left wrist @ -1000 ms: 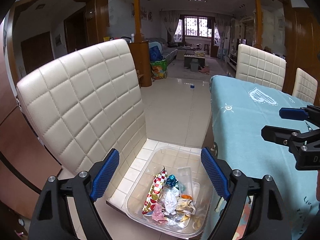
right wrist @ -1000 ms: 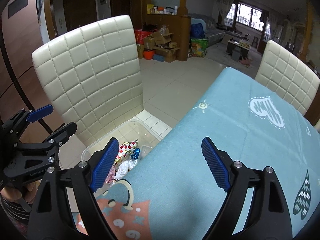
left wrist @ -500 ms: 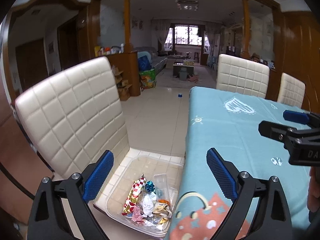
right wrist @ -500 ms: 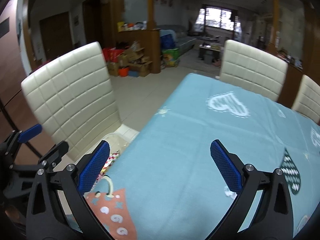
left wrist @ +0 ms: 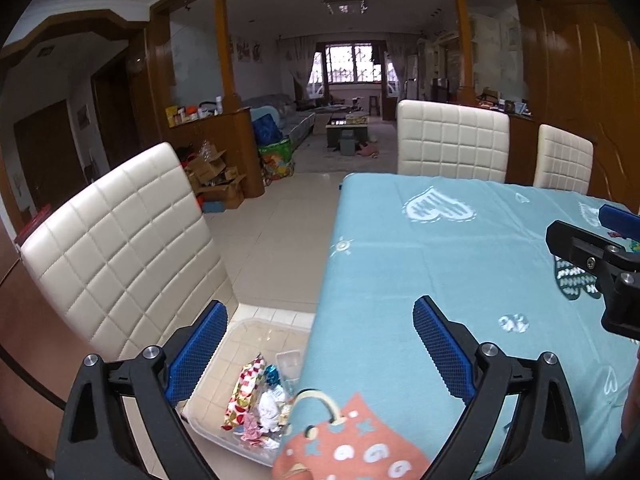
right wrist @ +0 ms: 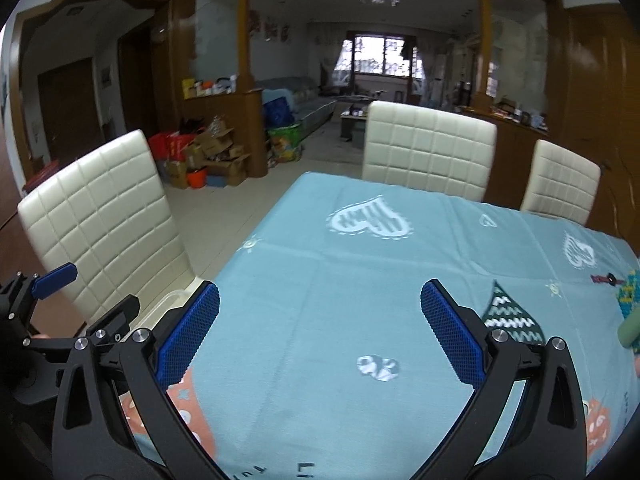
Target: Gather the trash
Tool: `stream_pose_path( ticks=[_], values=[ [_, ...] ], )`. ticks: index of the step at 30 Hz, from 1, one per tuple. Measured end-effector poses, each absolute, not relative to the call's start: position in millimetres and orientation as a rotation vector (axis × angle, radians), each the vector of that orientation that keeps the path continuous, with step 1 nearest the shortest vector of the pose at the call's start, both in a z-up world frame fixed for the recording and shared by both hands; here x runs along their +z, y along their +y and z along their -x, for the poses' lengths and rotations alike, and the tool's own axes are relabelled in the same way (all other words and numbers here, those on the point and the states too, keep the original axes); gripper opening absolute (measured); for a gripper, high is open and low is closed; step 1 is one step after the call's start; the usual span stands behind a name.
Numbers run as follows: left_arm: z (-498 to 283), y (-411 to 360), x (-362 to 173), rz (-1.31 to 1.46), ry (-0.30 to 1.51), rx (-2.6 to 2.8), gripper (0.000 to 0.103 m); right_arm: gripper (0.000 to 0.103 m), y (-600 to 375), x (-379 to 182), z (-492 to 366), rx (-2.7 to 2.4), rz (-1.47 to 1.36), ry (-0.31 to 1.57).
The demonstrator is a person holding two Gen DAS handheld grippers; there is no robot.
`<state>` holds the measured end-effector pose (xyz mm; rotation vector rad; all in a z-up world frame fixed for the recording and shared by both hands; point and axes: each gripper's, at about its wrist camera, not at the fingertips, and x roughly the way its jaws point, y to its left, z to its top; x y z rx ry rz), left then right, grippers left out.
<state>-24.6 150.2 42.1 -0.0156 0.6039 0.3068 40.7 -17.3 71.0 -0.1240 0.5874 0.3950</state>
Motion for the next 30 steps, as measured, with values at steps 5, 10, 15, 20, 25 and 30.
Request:
stream_pose_path(
  ticks=[5, 10, 15, 20, 25, 30],
  values=[
    [23, 134, 55, 0.047, 0.57, 0.267, 0.092, 0.1, -38, 76, -40, 0.37, 0.1, 0.584],
    [23, 120, 66, 0.042, 0.538, 0.259, 0.092, 0.1, -54, 82, -37, 0.351, 0.086, 0.562],
    [23, 109, 74, 0.028, 0.519, 0.24, 0.092, 0.1, -69, 86, -34, 0.33, 0.078, 0.535],
    [22, 101, 78, 0.016, 0.509, 0.226, 0.092, 0.1, -78, 89, -32, 0.321, 0.067, 0.528],
    [21, 95, 79, 0.001, 0.506, 0.22, 0.092, 0.1, -85, 90, -33, 0.321, 0.053, 0.533],
    [22, 90, 81, -0.013, 0.503, 0.203, 0.092, 0.1, -90, 92, -34, 0.319, 0.041, 0.53]
  ],
)
